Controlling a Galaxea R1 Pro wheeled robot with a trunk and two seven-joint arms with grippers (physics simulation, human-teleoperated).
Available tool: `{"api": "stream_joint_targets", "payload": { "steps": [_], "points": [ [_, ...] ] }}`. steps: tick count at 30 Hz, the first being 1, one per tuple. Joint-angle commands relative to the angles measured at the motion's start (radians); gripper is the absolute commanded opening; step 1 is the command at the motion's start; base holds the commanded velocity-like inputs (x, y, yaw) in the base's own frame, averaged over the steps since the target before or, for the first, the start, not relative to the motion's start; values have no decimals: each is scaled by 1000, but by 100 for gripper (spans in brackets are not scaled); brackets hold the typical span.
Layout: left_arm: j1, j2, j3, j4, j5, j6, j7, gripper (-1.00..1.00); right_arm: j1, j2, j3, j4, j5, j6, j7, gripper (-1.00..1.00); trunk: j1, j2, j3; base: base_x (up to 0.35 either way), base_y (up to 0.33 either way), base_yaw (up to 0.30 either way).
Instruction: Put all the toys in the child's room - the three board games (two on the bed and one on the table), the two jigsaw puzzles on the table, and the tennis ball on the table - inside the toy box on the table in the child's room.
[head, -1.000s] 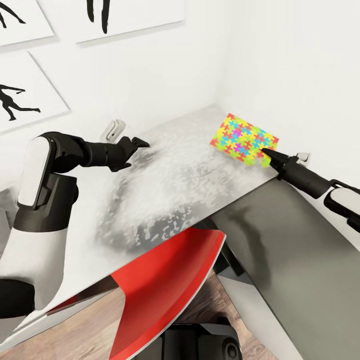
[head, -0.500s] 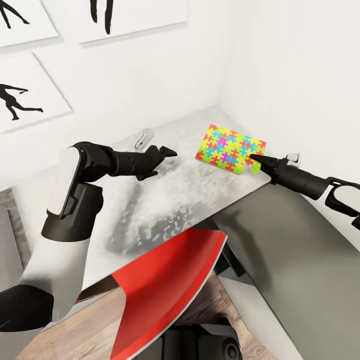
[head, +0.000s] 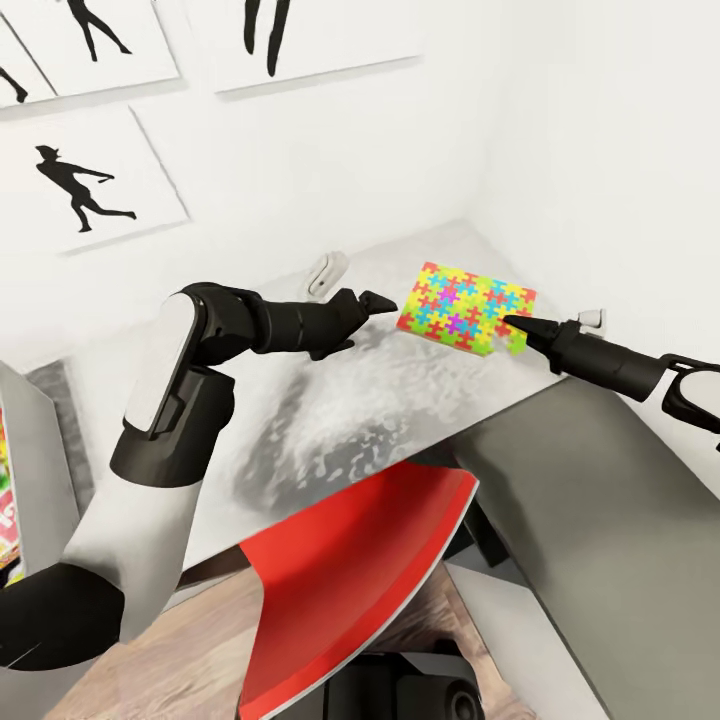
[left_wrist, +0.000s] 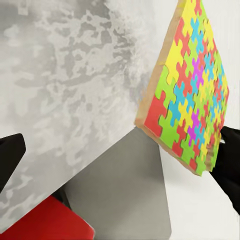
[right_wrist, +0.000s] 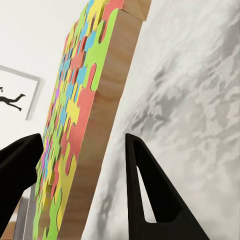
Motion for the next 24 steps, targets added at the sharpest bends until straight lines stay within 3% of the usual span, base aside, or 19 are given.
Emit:
{"api": "stream_joint_targets", "payload": {
  "steps": [1,11,24],
  "points": [
    [1,-1,0,0,7,2,1,100,-3,-3,4,0,-9,1,1,-100,1,-2,-1,0,0,93],
    [26,2,-4,0,2,1,-93,100,-3,-18,-2,-2,-8,2,-8,-100,1,-2,1,0,0,39],
    [49,3,-6,1,-26,1,-129,100,-5,-30,-9,-11,-8,2,-7,-100,1,-2,1,-57,-22,6]
  ]
}}
